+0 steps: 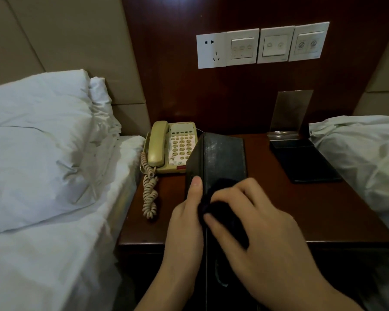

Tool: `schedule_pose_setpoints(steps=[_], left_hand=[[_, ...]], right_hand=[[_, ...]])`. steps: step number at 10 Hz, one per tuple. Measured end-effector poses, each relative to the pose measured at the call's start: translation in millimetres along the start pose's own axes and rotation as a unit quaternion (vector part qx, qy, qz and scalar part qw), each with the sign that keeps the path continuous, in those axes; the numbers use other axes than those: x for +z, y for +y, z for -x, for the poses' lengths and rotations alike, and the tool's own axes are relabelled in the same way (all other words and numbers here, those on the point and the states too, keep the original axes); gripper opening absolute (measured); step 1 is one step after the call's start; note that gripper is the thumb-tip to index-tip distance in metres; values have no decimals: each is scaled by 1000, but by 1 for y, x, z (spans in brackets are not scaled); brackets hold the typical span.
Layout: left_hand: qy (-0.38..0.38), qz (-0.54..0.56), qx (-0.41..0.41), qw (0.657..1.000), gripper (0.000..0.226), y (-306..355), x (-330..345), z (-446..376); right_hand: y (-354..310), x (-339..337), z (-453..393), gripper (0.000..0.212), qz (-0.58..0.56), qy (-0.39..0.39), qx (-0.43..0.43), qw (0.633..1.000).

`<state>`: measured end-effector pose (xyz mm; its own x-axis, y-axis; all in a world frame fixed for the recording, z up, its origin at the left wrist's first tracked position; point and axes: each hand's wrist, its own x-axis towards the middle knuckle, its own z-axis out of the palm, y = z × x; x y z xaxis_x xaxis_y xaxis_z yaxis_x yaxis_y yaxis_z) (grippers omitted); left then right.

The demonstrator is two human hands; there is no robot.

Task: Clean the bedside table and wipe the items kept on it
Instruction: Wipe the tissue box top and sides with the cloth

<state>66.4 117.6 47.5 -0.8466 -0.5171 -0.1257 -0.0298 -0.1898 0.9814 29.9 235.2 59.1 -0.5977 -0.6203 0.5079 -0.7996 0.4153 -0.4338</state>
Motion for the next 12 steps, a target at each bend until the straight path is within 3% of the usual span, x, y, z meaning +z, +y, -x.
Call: schedule_pose_setpoints(steps=[2,4,5,6,9,11,12], left_hand=[[-24,-10,-10,1000,55,-1,2,3],[12,33,10,999,53,-2,-2,2],[-4,6,24,1000,52,-4,-1,5],[-39,-7,21,999,47,-5,5,10],[6,-48,62,997,35,-19,-4,-2],[11,-102,49,994,44,-15,-12,15],[16,-143,41,989,15,-23,-10,33]], right_hand=[[32,-13,-25,27,6,65,60,996],[-3,-1,6,20,25,-27,-5,999],[7,-5,-1,23,17,-9,10,1000],[28,-13,-12,27,-8,67,57,996],[25,-4,1,21,-38,84,51,994],[22,3,2,22,-37,116,69,990],[23,2,3,26,-56,107,85,989]])
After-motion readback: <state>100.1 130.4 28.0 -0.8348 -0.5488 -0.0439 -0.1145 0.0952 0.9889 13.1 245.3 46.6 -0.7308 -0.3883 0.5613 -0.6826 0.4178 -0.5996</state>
